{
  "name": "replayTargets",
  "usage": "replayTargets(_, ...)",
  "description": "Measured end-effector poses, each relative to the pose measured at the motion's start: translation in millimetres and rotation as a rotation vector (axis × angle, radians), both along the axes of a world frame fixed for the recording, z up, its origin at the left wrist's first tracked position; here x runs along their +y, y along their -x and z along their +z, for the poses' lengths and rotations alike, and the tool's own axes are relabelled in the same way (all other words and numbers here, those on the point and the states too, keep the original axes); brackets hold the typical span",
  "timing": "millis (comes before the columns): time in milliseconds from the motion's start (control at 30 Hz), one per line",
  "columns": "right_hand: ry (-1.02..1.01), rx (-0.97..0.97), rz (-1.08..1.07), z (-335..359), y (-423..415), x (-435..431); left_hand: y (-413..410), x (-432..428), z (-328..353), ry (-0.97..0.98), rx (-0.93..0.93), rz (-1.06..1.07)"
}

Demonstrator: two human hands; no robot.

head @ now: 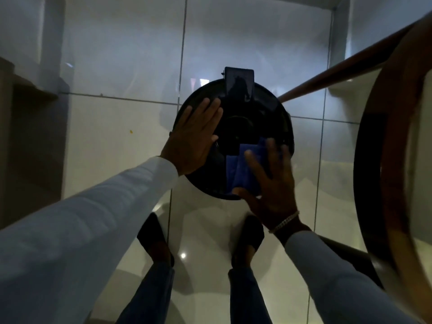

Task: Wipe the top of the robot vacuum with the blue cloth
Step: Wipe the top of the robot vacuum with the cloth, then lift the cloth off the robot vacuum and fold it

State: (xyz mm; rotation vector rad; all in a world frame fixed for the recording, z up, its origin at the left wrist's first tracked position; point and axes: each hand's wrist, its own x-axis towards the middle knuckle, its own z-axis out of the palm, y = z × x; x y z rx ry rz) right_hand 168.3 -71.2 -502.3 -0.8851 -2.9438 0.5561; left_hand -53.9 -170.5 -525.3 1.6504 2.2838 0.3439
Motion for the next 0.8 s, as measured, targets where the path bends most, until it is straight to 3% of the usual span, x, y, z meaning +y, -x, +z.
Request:
replayTargets(100, 0.351, 0.047, -0.449, 18.2, -2.1, 7.0, -11.5, 8.4, 16.2, 0.045, -0.02, 0.066)
replayTargets(167, 0.538, 0.079, -0.634, 28.0, 0.0, 5.6, -31.3, 17.2, 30.8, 0.067, -0.134, 0.131)
replayTargets(333, 0.553, 0.067, -0.828, 47.4, 2.8, 10.4, -116.0, 27.5, 59.6, 0.242, -0.504, 0.122)
replayTargets(400, 0.572, 0.021, -0.884, 61.7, 0.6, 13.3, -138.8, 37.8, 75.4, 0.198, -0.724, 0.331)
replayTargets(500, 0.649, 0.1, -0.874, 96.2, -0.8, 9.2, -142.2, 48.5, 111.7, -0.036, -1.12, 0.747)
replayTargets(600, 0.682, 0.287, -0.774, 148.7, 1.2, 3.5, -125.6, 51.5, 155.8, -0.225, -1.079, 0.779)
replayTargets(700, 0.84, 0.579, -0.838, 252.1, -28.1, 30.1, -124.7, 83.6, 262.4, -0.282, -1.013, 0.542)
replayTargets(800, 0.773, 0.714, -0.939, 275.8, -43.4, 56.6, -124.0, 102.9, 287.0, -0.34, -0.99, 0.424)
